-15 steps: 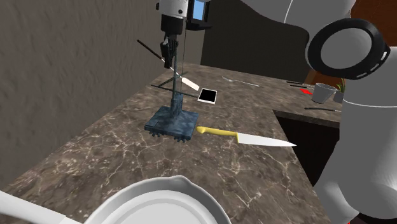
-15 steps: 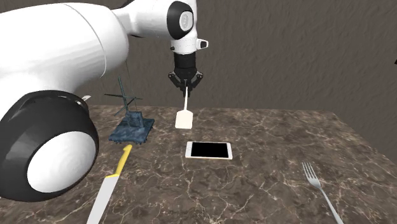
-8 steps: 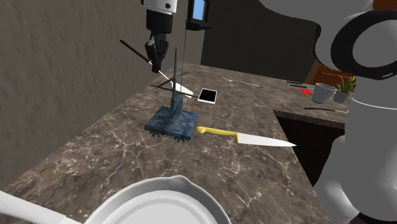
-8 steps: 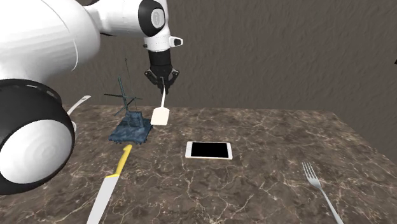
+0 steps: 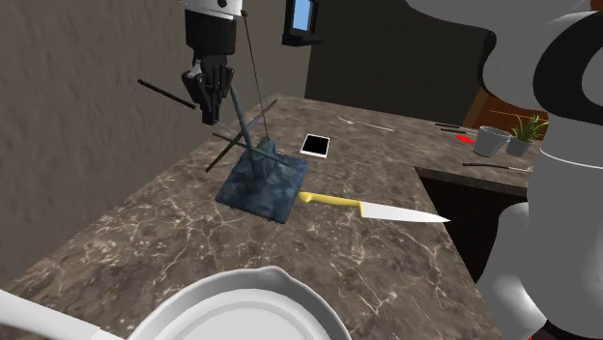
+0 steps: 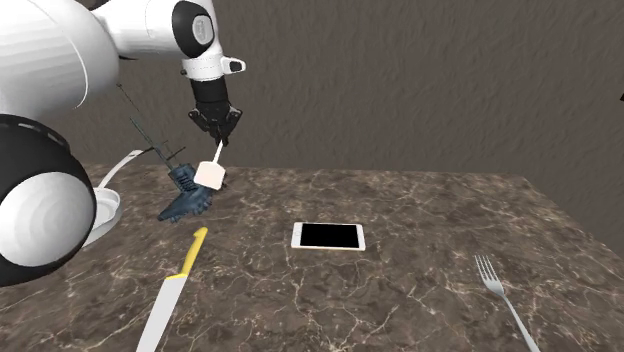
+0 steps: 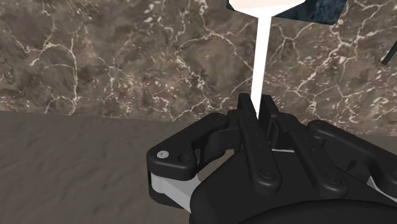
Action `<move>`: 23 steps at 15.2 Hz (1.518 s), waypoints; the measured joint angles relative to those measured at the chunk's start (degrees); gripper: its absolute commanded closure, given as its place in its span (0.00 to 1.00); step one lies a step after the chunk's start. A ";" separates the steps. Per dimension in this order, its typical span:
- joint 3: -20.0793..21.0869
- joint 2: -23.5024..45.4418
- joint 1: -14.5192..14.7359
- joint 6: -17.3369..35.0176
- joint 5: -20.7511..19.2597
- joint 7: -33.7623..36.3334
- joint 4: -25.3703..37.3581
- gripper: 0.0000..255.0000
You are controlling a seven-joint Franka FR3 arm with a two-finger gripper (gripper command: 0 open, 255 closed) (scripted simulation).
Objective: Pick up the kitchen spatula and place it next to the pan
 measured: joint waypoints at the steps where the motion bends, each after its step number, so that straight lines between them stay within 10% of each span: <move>1: 0.38 0.54 0.89 -0.26 -0.35 1.32 0.77 1.00; 23: 1.52 -1.84 2.99 14.61 -0.38 5.24 -16.44 1.00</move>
